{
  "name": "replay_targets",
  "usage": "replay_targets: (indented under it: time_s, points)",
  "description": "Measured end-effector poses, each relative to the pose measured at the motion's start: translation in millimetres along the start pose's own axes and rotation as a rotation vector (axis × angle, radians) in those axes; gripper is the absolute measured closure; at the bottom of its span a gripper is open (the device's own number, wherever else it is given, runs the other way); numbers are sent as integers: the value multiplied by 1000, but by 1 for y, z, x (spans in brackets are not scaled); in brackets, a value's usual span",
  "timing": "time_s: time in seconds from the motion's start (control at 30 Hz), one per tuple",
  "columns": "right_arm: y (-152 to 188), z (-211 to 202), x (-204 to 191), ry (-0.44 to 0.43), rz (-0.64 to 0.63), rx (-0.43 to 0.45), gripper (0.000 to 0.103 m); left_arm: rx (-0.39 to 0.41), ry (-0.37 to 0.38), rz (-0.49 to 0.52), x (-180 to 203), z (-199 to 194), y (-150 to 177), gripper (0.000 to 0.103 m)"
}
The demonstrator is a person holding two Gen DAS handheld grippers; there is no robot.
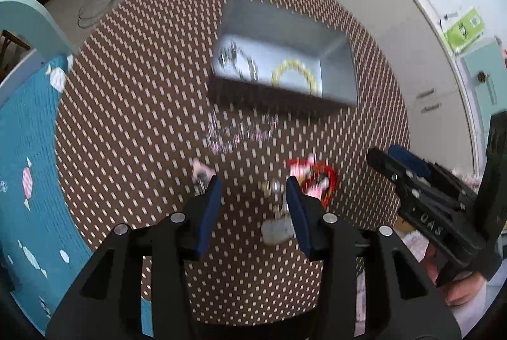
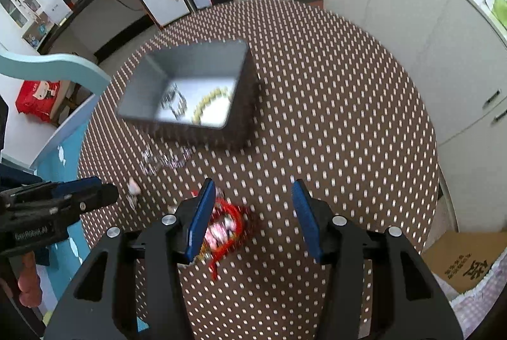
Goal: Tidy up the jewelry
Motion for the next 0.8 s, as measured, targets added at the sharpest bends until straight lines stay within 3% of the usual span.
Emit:
replay_targets:
  time_s: [0.17, 0.2, 0.23, 0.43, 0.63, 0.77, 0.8]
  points:
    - [26, 10, 14, 22, 13, -53, 55, -91, 25, 58, 20, 29, 32, 52]
    - [31, 11, 16, 25, 15, -60, 55, -119, 37, 70, 25, 35, 38, 44]
    - [37, 13, 20, 29, 19, -71, 55, -156, 45, 79, 29, 45, 46, 42]
    - [67, 22, 34, 42, 38, -118, 54, -205, 29, 89, 40, 66, 58, 42]
    - [89, 27, 46, 57, 50, -150, 54, -189, -59, 132, 51, 72, 49, 42]
    - [96, 26, 50, 53, 56, -155, 54, -213, -213, 221, 59, 76, 48, 57]
    - [97, 25, 52, 53, 58, -155, 54, -207, -216, 230, 62, 75, 48, 62]
Point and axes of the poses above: each gripper's, at about its wrist camera, not at the fingertips, and z roughly the way its jaws point, x to its right, y to its underside, the point moved 9 cm from there along z, roughly the way its jaws point, and after that the axes turned 13 degrees about z, right-handed, at the moved point
